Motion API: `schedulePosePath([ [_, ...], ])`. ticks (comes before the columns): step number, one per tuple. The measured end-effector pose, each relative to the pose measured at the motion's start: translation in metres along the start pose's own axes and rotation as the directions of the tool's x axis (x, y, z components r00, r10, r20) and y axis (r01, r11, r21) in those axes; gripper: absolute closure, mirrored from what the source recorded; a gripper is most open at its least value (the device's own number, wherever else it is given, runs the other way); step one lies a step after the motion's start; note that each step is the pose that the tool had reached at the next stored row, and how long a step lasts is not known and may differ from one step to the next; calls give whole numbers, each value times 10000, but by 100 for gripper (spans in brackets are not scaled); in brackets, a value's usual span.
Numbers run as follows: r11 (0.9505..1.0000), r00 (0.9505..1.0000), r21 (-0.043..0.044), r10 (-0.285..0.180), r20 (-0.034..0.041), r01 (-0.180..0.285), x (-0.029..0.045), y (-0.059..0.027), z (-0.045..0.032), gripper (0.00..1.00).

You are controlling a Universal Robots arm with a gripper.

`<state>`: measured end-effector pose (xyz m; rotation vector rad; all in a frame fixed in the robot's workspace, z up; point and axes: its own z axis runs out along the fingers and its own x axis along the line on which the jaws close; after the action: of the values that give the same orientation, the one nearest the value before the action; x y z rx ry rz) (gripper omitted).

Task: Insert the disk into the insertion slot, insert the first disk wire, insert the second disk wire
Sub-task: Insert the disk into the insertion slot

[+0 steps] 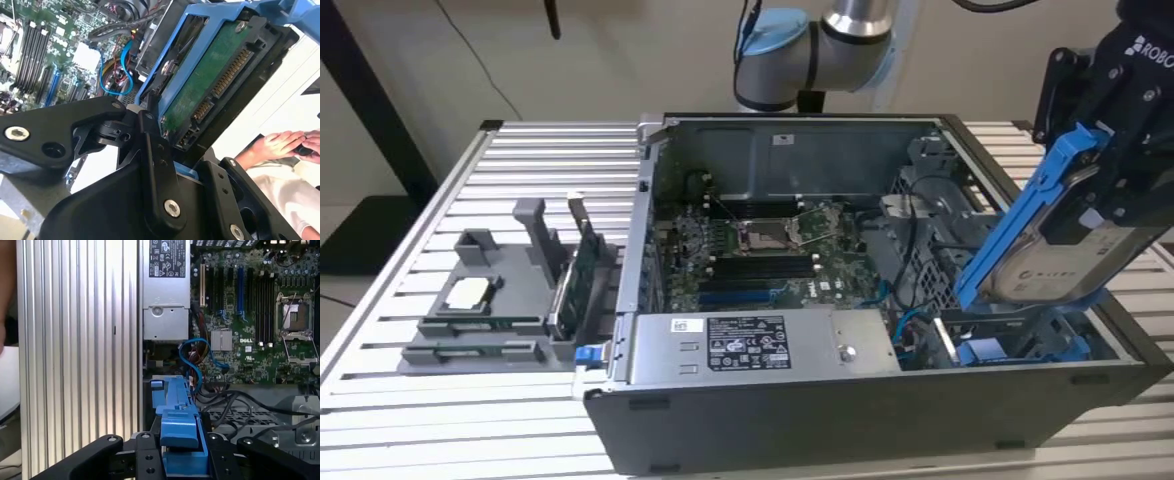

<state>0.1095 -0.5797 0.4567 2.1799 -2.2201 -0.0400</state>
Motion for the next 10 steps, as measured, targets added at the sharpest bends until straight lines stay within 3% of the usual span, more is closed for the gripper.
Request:
schedulePosePath([
  [10,10000,10000,0,-1,-1,1,0,-6,30,67],
])
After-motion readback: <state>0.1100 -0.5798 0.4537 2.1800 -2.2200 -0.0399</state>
